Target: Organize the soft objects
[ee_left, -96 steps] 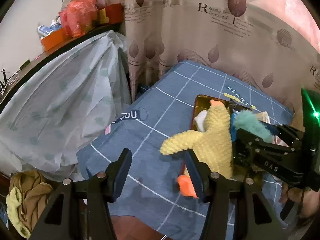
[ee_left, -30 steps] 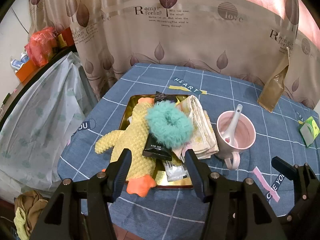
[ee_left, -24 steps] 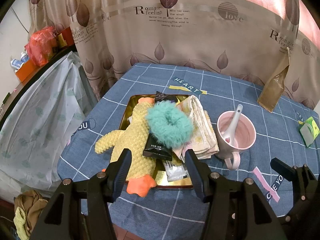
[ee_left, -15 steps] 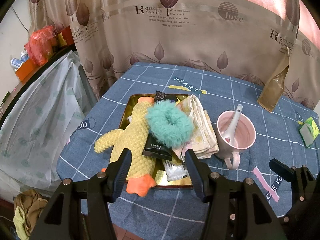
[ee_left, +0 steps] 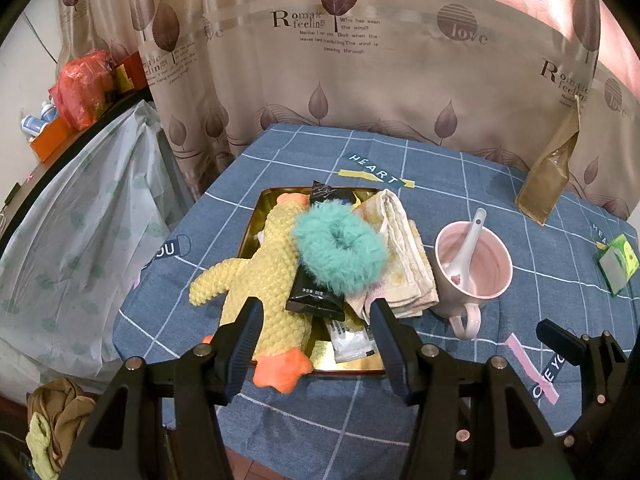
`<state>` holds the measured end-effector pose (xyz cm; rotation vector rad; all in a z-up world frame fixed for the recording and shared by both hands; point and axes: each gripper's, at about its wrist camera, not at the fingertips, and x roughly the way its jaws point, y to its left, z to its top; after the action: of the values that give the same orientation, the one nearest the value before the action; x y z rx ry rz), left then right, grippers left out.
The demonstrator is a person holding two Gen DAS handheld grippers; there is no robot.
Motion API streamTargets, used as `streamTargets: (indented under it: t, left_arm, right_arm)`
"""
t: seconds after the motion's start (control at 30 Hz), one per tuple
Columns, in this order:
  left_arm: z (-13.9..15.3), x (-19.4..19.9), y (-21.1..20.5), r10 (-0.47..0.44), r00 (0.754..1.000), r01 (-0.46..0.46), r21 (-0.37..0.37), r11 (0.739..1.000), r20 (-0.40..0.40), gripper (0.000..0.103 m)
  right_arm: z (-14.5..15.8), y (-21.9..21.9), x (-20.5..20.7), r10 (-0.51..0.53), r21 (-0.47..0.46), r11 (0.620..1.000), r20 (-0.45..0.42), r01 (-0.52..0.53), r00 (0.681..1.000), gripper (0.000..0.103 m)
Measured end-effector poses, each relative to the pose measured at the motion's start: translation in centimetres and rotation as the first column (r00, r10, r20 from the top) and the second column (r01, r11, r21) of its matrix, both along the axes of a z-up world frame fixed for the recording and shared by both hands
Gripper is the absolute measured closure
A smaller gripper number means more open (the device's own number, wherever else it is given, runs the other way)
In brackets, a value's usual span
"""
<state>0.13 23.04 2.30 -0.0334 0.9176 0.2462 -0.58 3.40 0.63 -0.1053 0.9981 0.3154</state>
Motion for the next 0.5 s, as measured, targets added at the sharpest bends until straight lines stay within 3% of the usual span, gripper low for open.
streamTargets:
  t: [0.5]
  left_arm:
    - [-0.17,-0.17,-0.28,-0.019,1.000,0.019,-0.003,1.000,0.003,0.046]
  right_arm:
    - [-0.12,0.22,-0.06,0.006,-0.006,1.000,-0.001,-0.006,1.000,0.002]
